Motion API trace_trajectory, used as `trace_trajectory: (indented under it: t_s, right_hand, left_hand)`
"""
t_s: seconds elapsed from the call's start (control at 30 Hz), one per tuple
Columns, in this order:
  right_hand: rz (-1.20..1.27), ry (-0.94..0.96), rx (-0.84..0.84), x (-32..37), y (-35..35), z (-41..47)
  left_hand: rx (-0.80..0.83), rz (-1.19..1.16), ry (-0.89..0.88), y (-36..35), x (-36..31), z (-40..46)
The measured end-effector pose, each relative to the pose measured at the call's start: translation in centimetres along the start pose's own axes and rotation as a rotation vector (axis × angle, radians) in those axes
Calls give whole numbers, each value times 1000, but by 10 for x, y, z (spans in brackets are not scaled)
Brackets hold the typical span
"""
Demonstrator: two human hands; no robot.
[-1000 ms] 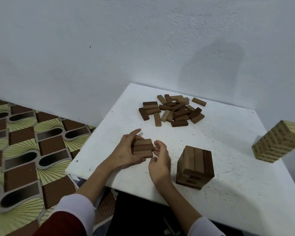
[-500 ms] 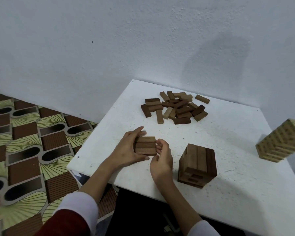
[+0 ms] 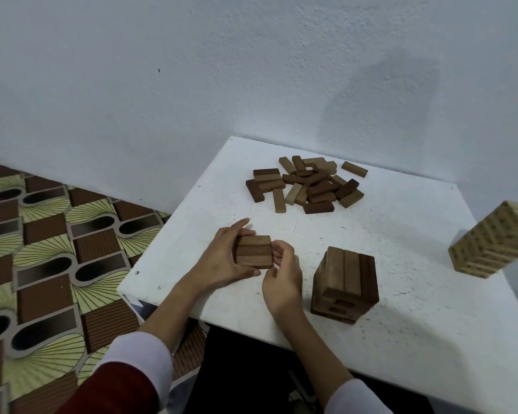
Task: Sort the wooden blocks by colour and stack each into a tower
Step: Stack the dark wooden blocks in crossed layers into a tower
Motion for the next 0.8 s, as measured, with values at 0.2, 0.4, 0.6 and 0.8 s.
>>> trace_trajectory:
  t_s: [0.2, 0.4, 0.6, 0.8]
  right_hand:
    - [-2, 5, 12, -1, 0, 0]
    - [-26, -1, 18, -2, 0, 2]
    - [-40, 0, 15, -1, 1, 1]
    - [-20, -4, 12, -3, 0, 2]
  left_hand:
    - [2, 26, -10, 0, 1, 1]
    - [-4, 43, -25, 0, 1, 1]
    - [-4, 43, -20, -1, 1, 1]
    - [6, -45, 7, 1, 2, 0]
Point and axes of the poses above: each hand's wrist, its own z-axis towards the middle knuckle, its own y-axis out of the back of the hand, x = y × z, the point moved 1 cm from there along z, towards the middle knuckle, and after that the axes turned 15 degrees about -y, right-handed, at the moved point
